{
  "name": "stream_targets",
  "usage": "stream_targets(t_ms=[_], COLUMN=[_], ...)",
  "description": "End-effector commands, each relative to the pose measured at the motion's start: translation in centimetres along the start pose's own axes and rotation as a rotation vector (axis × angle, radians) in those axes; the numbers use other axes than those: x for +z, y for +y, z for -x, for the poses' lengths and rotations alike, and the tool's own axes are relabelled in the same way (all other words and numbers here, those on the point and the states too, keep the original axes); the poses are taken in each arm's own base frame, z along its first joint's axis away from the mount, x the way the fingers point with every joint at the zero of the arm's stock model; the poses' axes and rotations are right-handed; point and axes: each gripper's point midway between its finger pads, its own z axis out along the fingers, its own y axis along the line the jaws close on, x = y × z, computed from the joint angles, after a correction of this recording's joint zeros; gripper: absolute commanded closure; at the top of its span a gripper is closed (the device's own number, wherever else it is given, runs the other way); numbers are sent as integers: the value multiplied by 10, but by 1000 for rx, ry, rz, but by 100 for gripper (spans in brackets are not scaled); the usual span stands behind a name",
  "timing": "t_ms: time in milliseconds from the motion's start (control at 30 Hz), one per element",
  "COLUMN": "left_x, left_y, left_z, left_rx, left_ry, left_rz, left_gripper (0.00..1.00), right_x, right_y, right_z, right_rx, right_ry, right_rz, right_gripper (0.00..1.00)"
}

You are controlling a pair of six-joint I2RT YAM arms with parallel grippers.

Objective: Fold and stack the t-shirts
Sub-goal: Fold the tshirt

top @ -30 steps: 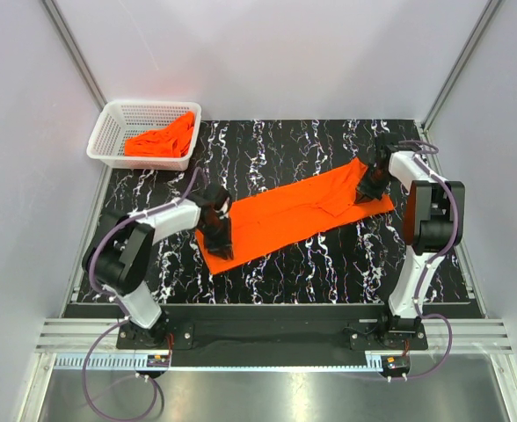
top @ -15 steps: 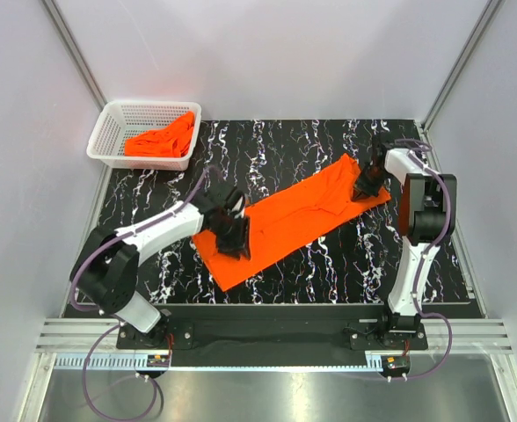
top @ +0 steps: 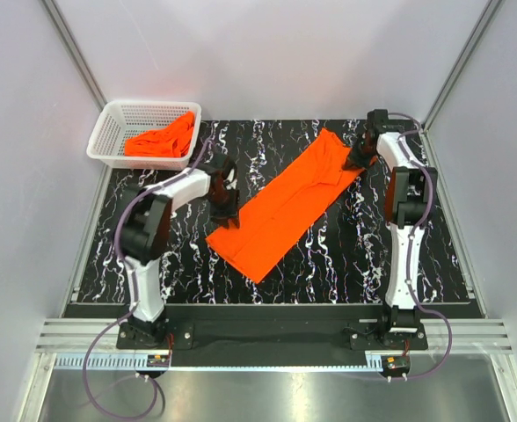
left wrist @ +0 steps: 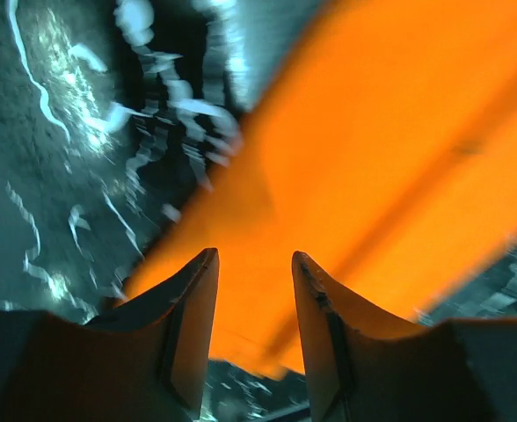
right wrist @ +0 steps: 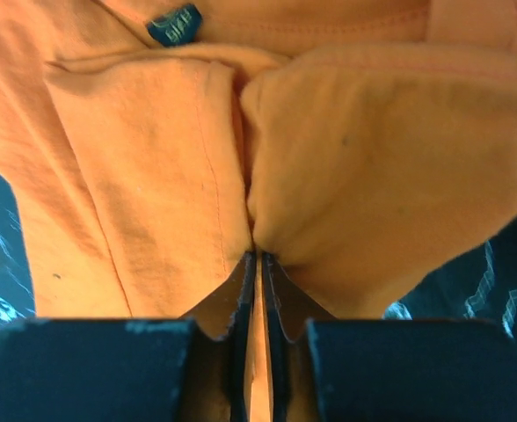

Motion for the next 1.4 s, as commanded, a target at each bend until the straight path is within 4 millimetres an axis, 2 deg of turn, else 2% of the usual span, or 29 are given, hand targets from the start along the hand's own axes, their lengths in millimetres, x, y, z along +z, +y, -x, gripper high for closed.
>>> stream_targets(t_ms=[0, 67, 100, 133, 167, 200, 333, 367, 400, 467, 500, 633, 767, 900, 1033, 1133, 1233, 1267, 1333, 1367], left_x=[16, 28, 30, 30, 31, 29, 25, 22, 22, 22, 22, 27, 35, 40, 38, 28, 12, 3, -6, -10], left_y=[2, 0, -4, -8, -12, -16, -28, -35, -37, -44, -46, -61, -78, -90, -91, -95, -98, -100, -97, -95], left_z=[-7, -18, -22, -22, -31, -33, -50, -53, -56, -64, -66, -79, -92, -93, -90, -82, -77, -75, -78, -79], left_rx=[48, 10, -1, -9, -20, -14, -6, -3, -3, 1, 1, 4, 17, 42, 52, 66, 72, 78, 78, 80], left_ry=[61, 106, 116, 111, 127, 125, 143, 142, 145, 151, 152, 168, 196, 196, 171, 133, 104, 79, 75, 67], left_rz=[-1, -32, -48, -67, -77, -86, -104, -114, -115, -132, -135, -177, -213, -229, -220, -227, -224, -230, -224, -218], left_gripper=[56, 56, 56, 56, 56, 56, 56, 56, 56, 56, 56, 56, 56, 56, 56, 56, 56, 56, 56, 56], right_x=[20, 22, 27, 28, 25, 31, 40, 35, 47, 47, 55, 63, 70, 77, 74, 65, 48, 34, 22, 5], right_y=[9, 12, 31, 35, 46, 49, 82, 95, 96, 117, 119, 150, 163, 167, 176, 182, 186, 187, 182, 186], right_z=[11, 14, 10, 9, 17, 16, 16, 25, 20, 23, 20, 11, 0, -2, 2, 3, 2, 3, -4, -3], right_rx=[-49, -57, -93, -100, -110, -111, -103, -105, -95, -83, -76, -73, -75, -44, -14, -14, -25, -22, -16, -25], right_ry=[-10, -7, -10, -8, -32, -28, -41, -72, -59, -77, -72, -84, -75, -69, -77, -72, -61, -57, -24, -26], right_rz=[22, 33, 53, 57, 83, 88, 158, 188, 195, 253, 262, 344, 370, 394, 431, 450, 456, 451, 415, 412], right_gripper=[86, 86, 85, 85, 85, 84, 83, 83, 82, 82, 82, 80, 79, 78, 77, 76, 74, 73, 72, 71])
